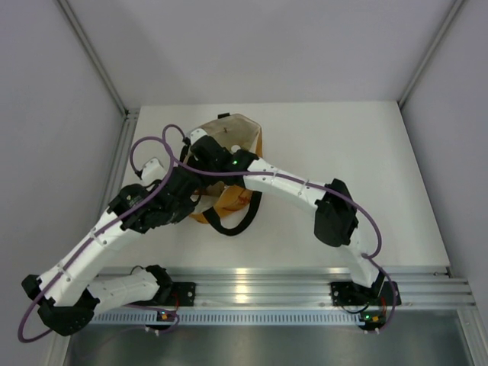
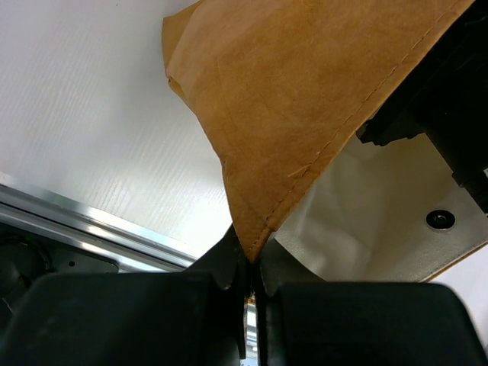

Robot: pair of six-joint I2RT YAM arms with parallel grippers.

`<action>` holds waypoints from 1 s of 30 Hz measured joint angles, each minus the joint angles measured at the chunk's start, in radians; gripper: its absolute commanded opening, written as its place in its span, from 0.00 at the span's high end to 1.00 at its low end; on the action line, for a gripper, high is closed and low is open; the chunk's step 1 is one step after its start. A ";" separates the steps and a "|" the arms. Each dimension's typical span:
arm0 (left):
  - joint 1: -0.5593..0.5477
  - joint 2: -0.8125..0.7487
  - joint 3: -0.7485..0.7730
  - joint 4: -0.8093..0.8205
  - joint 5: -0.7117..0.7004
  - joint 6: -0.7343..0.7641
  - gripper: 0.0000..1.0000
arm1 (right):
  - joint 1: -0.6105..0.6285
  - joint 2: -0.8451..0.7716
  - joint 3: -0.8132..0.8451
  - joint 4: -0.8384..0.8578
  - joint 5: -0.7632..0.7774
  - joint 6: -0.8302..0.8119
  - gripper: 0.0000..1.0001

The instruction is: Take the personal care products out of the canvas bag

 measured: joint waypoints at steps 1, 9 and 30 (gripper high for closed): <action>0.000 0.000 0.002 0.000 -0.001 0.000 1.00 | 0.000 -0.002 -0.002 -0.001 0.000 0.000 1.00; 0.000 0.000 0.010 0.000 -0.008 0.000 1.00 | 0.000 -0.027 -0.006 -0.027 0.001 -0.009 1.00; 0.000 0.034 0.014 0.001 -0.034 -0.027 1.00 | 0.008 -0.268 -0.003 -0.061 0.021 -0.037 1.00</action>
